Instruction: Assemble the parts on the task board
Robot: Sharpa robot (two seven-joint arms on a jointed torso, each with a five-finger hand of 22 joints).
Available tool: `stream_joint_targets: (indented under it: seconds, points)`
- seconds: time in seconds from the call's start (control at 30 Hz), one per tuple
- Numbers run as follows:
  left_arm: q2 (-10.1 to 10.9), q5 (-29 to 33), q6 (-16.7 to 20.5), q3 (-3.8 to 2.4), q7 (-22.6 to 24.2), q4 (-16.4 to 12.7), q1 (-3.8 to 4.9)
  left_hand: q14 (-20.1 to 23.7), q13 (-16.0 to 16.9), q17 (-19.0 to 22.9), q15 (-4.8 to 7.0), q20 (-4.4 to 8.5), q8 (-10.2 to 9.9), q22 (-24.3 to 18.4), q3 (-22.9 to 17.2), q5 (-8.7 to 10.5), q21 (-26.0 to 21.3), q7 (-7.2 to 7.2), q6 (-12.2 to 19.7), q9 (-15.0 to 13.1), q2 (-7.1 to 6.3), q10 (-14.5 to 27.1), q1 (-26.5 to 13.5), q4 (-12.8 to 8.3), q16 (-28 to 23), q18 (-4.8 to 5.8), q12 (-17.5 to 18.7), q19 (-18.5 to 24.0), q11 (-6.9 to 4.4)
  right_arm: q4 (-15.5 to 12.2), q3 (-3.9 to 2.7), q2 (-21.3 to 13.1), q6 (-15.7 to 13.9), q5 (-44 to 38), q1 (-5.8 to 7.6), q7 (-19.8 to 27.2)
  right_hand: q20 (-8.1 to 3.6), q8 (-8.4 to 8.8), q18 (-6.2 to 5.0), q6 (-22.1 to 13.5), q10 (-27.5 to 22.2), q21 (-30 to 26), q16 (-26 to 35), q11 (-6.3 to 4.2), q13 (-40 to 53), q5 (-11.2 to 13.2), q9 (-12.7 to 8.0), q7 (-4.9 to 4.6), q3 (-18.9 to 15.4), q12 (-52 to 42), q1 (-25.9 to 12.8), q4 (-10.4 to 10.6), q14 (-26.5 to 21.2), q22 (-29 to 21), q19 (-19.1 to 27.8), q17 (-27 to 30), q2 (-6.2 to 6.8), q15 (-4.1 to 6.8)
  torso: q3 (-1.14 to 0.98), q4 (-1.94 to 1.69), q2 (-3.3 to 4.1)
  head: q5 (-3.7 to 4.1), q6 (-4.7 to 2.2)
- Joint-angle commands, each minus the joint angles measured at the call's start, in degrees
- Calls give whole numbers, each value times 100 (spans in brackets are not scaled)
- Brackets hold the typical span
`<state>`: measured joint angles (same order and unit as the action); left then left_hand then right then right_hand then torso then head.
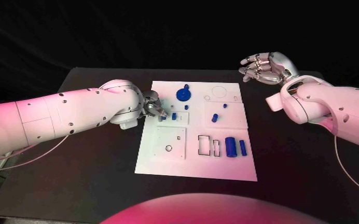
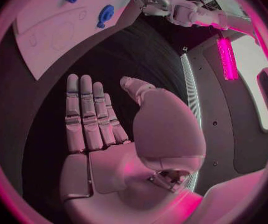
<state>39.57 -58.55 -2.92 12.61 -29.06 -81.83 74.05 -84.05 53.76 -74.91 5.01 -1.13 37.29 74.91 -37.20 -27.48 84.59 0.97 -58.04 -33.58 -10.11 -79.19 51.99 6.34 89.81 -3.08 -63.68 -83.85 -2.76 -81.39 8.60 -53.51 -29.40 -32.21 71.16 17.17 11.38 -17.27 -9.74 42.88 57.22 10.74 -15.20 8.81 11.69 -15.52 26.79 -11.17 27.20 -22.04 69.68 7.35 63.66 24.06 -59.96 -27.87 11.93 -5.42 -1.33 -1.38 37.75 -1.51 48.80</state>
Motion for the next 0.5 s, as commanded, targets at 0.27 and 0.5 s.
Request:
stream_joint_targets:
  seconds: [0.27, 0.5]
  points:
    - [1, -38, -138, 20, -34, 5, -27, -595, -10, -1509, 50, 24, 43, 772, 275, 14, 32, 29, -2, 87, -54, -9, -58, 174, 19, 116, -31, -181, 8, 3, -1, 6, 72, -33, -4, 45, 1, -39, -66, -16, -28, -28, 29, -5, -11, -17, -6, -177, -38, -36, 12, 7, 23, -12, -49, -6, -48, 0, 4, -6, 2, 4, 1]
    - [40, -39, -138, 19, -28, -8, -28, -595, -6, -1509, 50, 25, 63, 786, 502, 15, 39, 28, -13, 157, -115, -12, -50, 325, 19, 119, -44, -190, 7, 8, -1, 4, 71, -33, -8, 45, 2, -39, -66, -18, -31, -31, 32, -4, -14, -16, -8, -179, -41, -36, 9, 9, 21, -16, -49, -6, -46, -1, 8, -2, 0, 6, -2]
